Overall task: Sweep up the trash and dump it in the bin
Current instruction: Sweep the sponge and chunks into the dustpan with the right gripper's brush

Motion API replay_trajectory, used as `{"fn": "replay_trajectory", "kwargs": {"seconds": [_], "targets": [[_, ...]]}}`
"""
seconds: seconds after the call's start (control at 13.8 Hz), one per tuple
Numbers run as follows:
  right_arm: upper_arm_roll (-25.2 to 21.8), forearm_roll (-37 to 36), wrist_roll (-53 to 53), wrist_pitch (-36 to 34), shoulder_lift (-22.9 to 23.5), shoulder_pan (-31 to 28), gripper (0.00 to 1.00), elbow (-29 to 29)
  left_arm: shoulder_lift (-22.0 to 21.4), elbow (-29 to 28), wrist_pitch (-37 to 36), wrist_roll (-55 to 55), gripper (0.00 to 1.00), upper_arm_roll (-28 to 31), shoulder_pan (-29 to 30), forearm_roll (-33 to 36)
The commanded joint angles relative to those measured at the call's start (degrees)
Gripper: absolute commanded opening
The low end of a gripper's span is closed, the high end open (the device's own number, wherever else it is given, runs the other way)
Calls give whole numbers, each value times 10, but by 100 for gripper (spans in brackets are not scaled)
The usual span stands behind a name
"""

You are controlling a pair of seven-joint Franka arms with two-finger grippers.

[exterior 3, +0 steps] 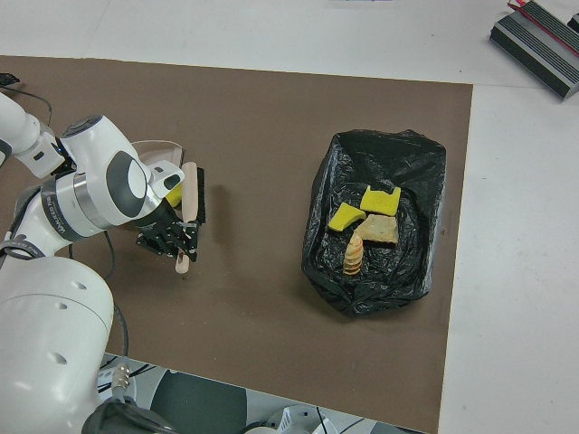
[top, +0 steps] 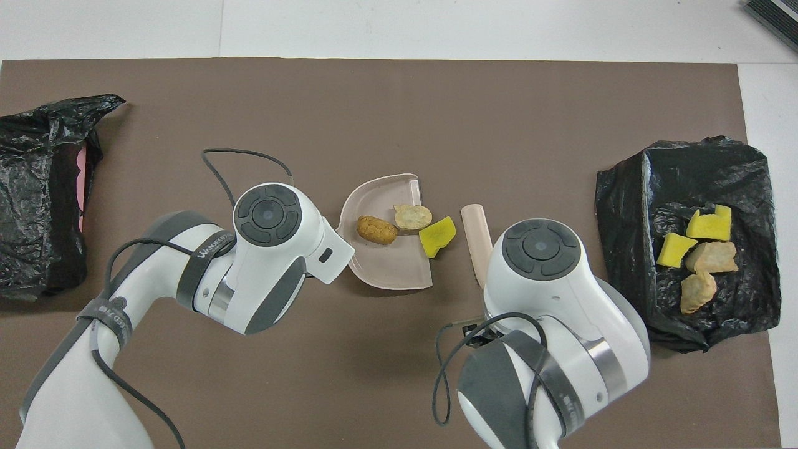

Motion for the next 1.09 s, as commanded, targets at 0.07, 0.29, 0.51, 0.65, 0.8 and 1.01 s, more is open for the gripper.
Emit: {"fn": "replay_trajectory", "kwargs": {"seconds": [0.07,0.29,0.51,0.65,0.8,1.01], "targets": [[7,9,26,35,34,31,0,1,-17,-19,9,2,0,0,-13,-2],[7,99,43,57,45,52,0,19,-17,-19,10,3,0,0,-13,-2],[8,107,91,58,52,76,0,52,-17,-19,14,14,0,0,-8,-2],[7,114,102,46,40,68,0,61,-16,-19,17,16,0,0,-5,-3],[2,115,102,22,0,53,0,61,-14,-19,19,27,0,-1,-1,-18],[1,115,111,-24,-50,18,0,61,-11,-18,29,100,0,0,26,-87]]}}
